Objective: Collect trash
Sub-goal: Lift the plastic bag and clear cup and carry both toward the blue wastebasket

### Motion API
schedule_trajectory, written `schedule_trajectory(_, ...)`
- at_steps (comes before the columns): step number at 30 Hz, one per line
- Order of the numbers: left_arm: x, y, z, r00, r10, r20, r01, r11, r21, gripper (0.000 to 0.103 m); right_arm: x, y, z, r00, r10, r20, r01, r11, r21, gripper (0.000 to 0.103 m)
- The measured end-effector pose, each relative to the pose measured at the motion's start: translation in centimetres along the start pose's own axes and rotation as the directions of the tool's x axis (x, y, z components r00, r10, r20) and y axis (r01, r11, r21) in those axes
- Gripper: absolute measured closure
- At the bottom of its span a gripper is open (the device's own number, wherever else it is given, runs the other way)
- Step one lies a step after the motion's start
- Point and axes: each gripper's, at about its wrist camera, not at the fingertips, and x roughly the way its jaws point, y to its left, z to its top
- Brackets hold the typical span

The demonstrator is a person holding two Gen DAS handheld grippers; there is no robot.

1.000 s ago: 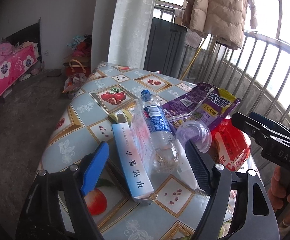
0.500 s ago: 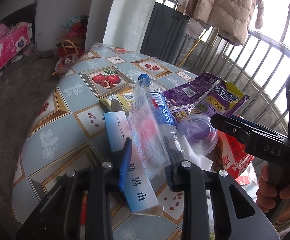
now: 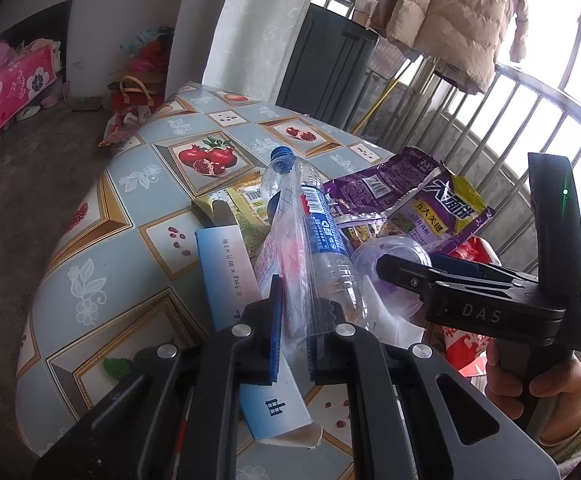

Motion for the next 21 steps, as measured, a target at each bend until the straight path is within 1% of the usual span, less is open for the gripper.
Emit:
schedule_trajectory(5,0.0,0.0,0.1,1.0,0.002,0.001,-0.002,1.0,-0.004,0.096,0.9,-0.1,-0.2,1.0,0.0,-0.024,0.0,1.0,0.002,0.018)
schedule_trajectory(13,0.0,0.0,0.1,1.0,0.002,0.003,-0.002,1.0,-0.005,0.096,1.7,-0.2,0.0,0.999,0.021,-0.036,-0.021,1.0,0.002,0.019)
schedule_trajectory(16,0.0,0.1,0.1,1.0,0.002,0.006,-0.002,1.0,-0.005,0.096,1.6,-0.5,0.1,0.999,0.038,-0.032,-0.038,0.999,0.017,0.02)
schedule_trajectory(21,-0.4,0.0,0.2,1.0,-0.002,0.023,0.002,1.0,-0.001,0.097,0.3,-0.8,0.1,0.999,0.043,-0.006,-0.042,0.999,0.025,0.02)
